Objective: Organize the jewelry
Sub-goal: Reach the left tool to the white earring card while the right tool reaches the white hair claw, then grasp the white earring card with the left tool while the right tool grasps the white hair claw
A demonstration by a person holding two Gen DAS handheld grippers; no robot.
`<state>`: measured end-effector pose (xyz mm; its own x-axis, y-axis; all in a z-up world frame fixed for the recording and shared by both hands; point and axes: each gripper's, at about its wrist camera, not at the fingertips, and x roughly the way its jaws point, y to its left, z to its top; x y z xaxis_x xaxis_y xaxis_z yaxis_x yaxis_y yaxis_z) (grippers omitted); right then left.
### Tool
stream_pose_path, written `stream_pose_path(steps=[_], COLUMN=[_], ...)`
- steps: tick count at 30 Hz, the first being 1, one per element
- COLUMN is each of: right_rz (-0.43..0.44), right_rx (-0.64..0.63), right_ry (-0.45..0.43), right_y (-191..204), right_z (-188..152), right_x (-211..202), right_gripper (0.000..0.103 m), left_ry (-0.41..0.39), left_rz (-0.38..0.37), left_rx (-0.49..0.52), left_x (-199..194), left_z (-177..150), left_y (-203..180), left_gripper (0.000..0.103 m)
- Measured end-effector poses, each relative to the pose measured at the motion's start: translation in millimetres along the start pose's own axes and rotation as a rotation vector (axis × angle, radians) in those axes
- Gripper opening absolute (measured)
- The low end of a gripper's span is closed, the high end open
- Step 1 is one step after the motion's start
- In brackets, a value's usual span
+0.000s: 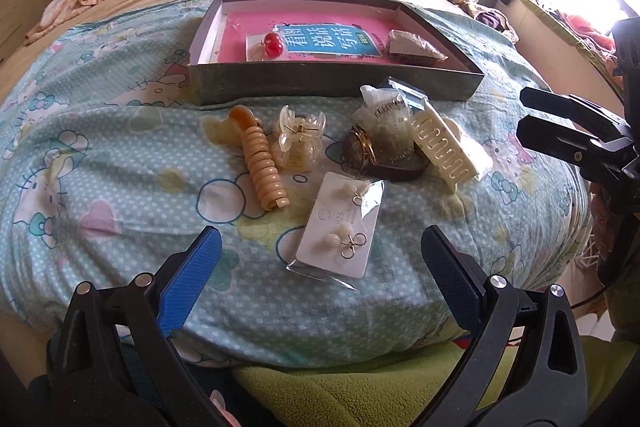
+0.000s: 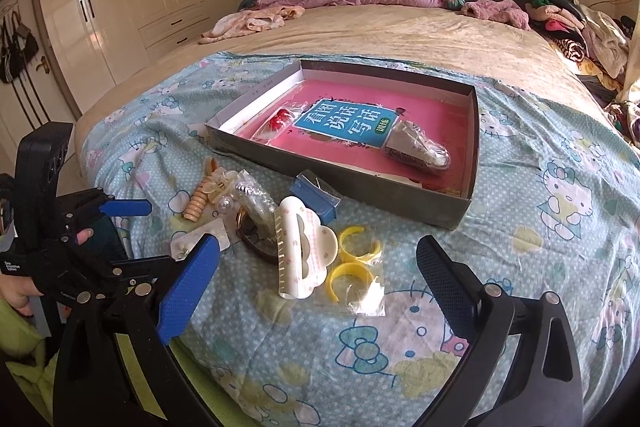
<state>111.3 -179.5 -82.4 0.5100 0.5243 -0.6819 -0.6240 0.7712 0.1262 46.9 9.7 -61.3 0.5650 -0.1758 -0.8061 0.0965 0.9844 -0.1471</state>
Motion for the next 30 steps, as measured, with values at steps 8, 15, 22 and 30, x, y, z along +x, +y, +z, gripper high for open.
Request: stream_pose_path(steps=[8, 15, 22, 30], right_rz=[0.003, 0.023, 0.06, 0.066], right_rx=[-0.018, -0.058, -0.089, -0.133], right_ry=[0.048, 0.092, 0.127, 0.117], right_y=[0, 2, 6, 13], right_z=[-1, 1, 3, -1], right_x=[22, 50, 71, 77], right_gripper=[0.098, 0.094, 0.071, 0.044], left_ry=[0.054, 0.072, 0.08, 0.082], left_rz=[-0.055, -0.072, -0.082, -0.076], left_rx=[0.029, 0.013, 0.003, 0.004], left_x=[21, 27, 32, 34], left_z=[-2, -2, 2, 2], left_y=[-8, -4, -2, -2], left_gripper=[0.066, 0.063, 0.062, 0.05])
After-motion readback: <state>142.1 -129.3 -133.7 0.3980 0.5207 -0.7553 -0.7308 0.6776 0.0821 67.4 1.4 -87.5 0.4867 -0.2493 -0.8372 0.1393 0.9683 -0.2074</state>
